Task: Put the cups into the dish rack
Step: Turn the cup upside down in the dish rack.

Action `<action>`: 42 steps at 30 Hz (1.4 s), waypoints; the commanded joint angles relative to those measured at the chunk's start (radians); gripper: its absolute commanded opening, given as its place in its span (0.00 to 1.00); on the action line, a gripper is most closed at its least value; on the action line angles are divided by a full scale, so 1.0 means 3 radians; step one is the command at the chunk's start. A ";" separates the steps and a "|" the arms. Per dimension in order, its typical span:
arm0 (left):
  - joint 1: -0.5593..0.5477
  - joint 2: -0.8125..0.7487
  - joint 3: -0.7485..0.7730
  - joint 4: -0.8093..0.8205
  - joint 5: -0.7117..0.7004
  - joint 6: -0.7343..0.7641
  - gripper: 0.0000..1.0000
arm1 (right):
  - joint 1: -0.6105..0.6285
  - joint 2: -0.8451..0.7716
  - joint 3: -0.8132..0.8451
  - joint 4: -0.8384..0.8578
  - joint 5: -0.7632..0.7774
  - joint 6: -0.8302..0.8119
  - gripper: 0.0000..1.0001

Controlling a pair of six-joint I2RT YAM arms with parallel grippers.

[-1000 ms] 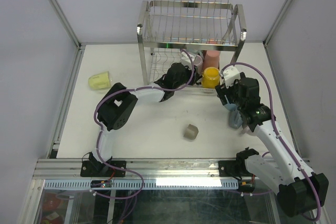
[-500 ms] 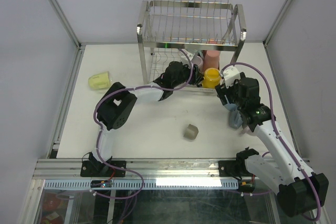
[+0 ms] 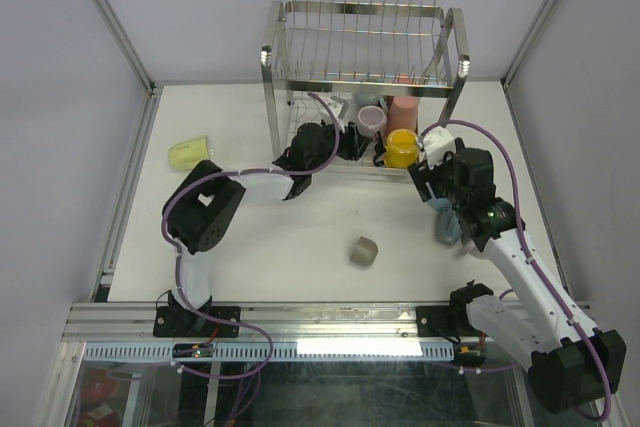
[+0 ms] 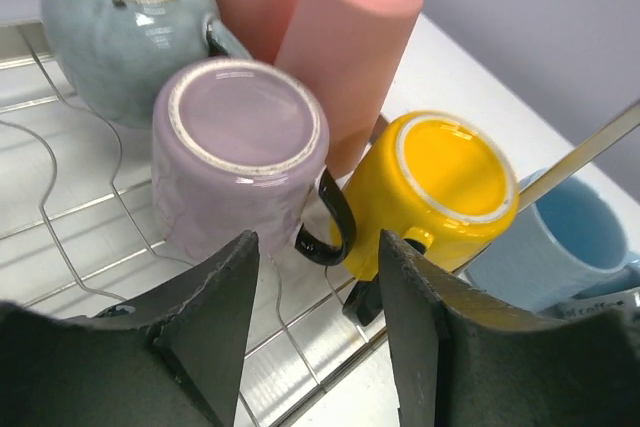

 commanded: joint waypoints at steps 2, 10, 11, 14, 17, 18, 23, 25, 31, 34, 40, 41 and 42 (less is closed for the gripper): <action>0.0001 -0.0456 -0.0259 0.0549 -0.0071 -0.0050 0.51 | 0.0029 -0.0022 0.0035 0.0049 -0.0187 -0.0072 0.78; 0.0003 -0.0951 -0.0989 0.0806 0.0053 0.0132 0.55 | 0.0102 0.0033 0.0090 -0.0276 -0.0880 -0.0221 0.78; 0.0001 -0.1033 -0.1105 0.0851 0.0063 0.0168 0.55 | 0.0120 0.0047 0.0105 -0.0336 -0.1027 -0.0252 0.78; 0.0000 -0.1283 -0.1512 0.0974 0.0112 0.0269 0.58 | 0.0169 0.0110 0.0153 -0.0517 -0.1451 -0.0393 0.78; 0.0002 -0.1553 -0.1889 0.1139 0.0123 0.0311 0.63 | 0.0201 0.0162 0.0210 -0.0659 -0.1863 -0.0476 0.78; 0.0003 -0.1649 -0.2031 0.1216 0.0106 0.0313 0.66 | 0.0204 0.0186 0.0235 -0.0716 -0.1999 -0.0497 0.78; 0.0038 -0.1991 -0.2753 0.1863 -0.0019 0.0166 0.95 | 0.0240 0.0286 0.0369 -0.1046 -0.2820 -0.0739 0.77; 0.0084 -0.2093 -0.2937 0.1989 0.0076 0.0039 0.99 | 0.0267 0.0333 0.0407 -0.1177 -0.3077 -0.0916 0.77; 0.0223 -0.2343 -0.3203 0.1911 0.0506 -0.0543 0.99 | 0.0315 0.0529 0.0401 -0.1884 -0.3613 -0.2457 0.85; 0.0277 -0.2464 -0.3337 0.1879 0.0455 -0.0900 0.99 | 0.0327 0.0606 0.0390 -0.2019 -0.3684 -0.2946 0.99; 0.0374 -0.2710 -0.3596 0.1766 0.0376 -0.1300 0.97 | 0.0353 0.0698 0.0407 -0.1941 -0.3730 -0.3224 0.99; 0.0372 -0.2754 -0.3593 0.1651 0.0384 -0.1330 0.96 | 0.0352 0.0696 0.0389 -0.1908 -0.3706 -0.3233 0.99; 0.0368 -0.2791 -0.3578 0.1526 0.0399 -0.1363 0.93 | 0.0353 0.0690 0.0380 -0.1905 -0.3657 -0.3239 1.00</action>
